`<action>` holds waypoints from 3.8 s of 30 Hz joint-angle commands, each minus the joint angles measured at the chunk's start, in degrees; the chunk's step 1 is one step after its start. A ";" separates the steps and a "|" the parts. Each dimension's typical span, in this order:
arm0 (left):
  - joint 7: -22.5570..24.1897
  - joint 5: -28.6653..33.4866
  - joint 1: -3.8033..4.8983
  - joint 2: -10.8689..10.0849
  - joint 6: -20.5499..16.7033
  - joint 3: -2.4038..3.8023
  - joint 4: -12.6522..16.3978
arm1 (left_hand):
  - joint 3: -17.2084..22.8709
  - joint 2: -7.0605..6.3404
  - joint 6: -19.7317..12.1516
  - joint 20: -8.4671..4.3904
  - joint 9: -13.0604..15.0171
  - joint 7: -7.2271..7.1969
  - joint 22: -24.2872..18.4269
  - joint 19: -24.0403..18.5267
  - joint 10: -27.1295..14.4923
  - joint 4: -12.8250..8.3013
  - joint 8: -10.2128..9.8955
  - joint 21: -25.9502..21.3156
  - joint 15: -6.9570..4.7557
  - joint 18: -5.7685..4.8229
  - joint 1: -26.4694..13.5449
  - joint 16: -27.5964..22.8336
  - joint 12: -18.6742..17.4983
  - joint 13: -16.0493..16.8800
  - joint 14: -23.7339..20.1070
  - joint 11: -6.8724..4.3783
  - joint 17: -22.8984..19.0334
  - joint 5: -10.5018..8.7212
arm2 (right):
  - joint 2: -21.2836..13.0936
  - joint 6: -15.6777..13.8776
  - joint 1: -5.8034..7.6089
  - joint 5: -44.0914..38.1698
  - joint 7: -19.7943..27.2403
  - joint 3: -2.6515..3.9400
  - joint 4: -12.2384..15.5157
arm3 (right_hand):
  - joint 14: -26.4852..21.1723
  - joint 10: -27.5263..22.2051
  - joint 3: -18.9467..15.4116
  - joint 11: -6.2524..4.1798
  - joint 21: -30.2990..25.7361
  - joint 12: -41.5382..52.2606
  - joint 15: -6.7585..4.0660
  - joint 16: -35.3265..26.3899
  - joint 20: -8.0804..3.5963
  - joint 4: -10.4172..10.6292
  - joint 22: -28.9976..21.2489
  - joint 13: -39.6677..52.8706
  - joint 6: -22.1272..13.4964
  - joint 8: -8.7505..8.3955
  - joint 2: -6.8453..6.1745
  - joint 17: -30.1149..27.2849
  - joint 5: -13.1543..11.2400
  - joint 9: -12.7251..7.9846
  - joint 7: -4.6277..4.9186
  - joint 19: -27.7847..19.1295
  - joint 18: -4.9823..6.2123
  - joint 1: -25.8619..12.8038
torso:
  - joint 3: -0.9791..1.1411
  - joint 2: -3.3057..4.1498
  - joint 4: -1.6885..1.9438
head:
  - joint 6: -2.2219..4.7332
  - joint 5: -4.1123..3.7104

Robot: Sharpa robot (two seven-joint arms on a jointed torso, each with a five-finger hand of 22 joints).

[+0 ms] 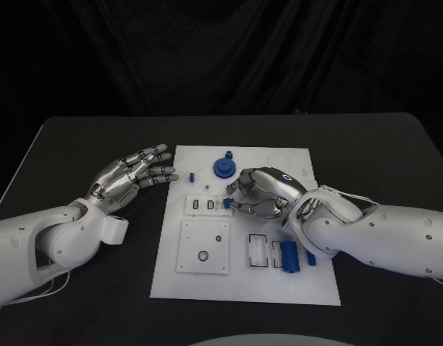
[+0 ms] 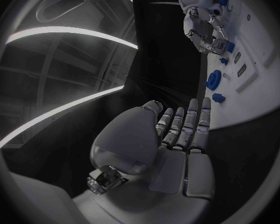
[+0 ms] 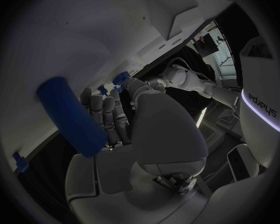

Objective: Assemble the parts on the task board

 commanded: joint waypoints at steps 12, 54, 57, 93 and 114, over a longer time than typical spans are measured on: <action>0.60 0.01 -0.27 -0.01 0.69 0.05 0.14 | 0.61 -0.29 -0.66 -0.01 -0.10 0.01 0.09 -0.37 -0.08 -0.03 -0.12 0.43 -0.04 -0.30 -0.23 0.35 0.28 -0.08 -0.56 0.26 -0.11 0.17 | -2.33 -0.51 -0.20 -0.52 -0.79 -0.13 2.68 | -4.89 -4.15 -3.07 1.99 -1.65 1.46 2.02 3.38 1.77 0.69 0.93 -1.23 -2.68 -2.75 -0.33 -3.10 -9.96 -1.50 -0.15 -2.20 -1.39 -1.98 | 0.01 0.03 0.03 | -0.04 0.17; 0.57 0.01 -0.35 0.82 0.37 0.05 -0.65 | 0.82 -0.39 -0.34 -0.01 -0.05 0.04 0.12 -0.40 -0.05 -0.09 -0.04 0.49 -0.04 -0.30 -0.33 0.45 0.35 -0.07 -0.54 0.27 -0.13 0.18 | -2.54 26.09 12.78 -28.36 -19.97 -0.28 10.69 | 52.09 55.32 -7.05 -6.05 53.86 22.50 -7.01 25.15 -5.43 2.61 13.74 37.47 8.23 -4.65 0.30 30.19 -6.42 -0.95 -2.01 44.68 -9.11 -3.96 | -0.97 -1.78 0.01 | -0.55 0.44; 0.48 0.01 -0.35 0.95 0.49 0.05 -0.77 | 0.82 -0.39 -0.34 -0.01 -0.05 0.04 0.12 -0.40 -0.05 -0.09 -0.04 0.49 -0.04 -0.30 -0.33 0.45 0.35 -0.07 -0.54 0.27 -0.13 0.18 | -1.41 29.91 12.77 -29.19 -21.47 -0.29 10.62 | 52.09 55.32 -7.01 -6.14 53.94 22.50 -7.14 25.15 -5.55 2.48 13.75 37.47 7.91 -5.04 0.42 30.19 -5.99 -0.92 -2.00 44.80 -9.12 -4.07 | -0.95 -1.70 0.01 | -0.57 0.45; 0.09 0.01 -0.43 1.41 1.15 0.05 -1.40 | 1.09 -0.41 -0.43 -0.02 -0.06 0.12 0.15 -0.46 -0.02 -0.11 -0.04 0.55 -0.03 -0.31 -0.46 0.54 0.42 -0.06 -0.55 0.36 -0.16 0.18 | 3.20 27.66 9.86 -34.16 -22.68 -0.38 7.56 | 52.09 55.32 -5.78 -6.35 56.52 22.50 -7.46 25.15 -5.93 -1.10 14.78 37.47 -1.09 -6.63 1.91 30.19 1.68 -4.29 -1.18 46.58 -9.90 -5.65 | -0.99 -1.91 -0.04 | -1.36 0.48; -0.16 0.01 -0.53 1.36 1.29 0.05 -1.53 | 1.09 -0.41 -0.43 -0.02 -0.06 0.12 0.15 -0.46 -0.02 -0.11 -0.04 0.55 -0.03 -0.31 -0.46 0.54 0.42 -0.06 -0.55 0.36 -0.16 0.18 | 4.18 26.56 8.23 -34.18 -20.95 -0.37 5.71 | 52.09 55.32 -4.98 -6.46 56.52 22.50 -7.55 25.15 -5.98 -1.93 14.78 37.47 2.77 -5.44 1.65 30.19 1.78 -3.54 -1.48 46.58 -9.90 -6.67 | -0.99 -1.88 -0.11 | -1.65 0.44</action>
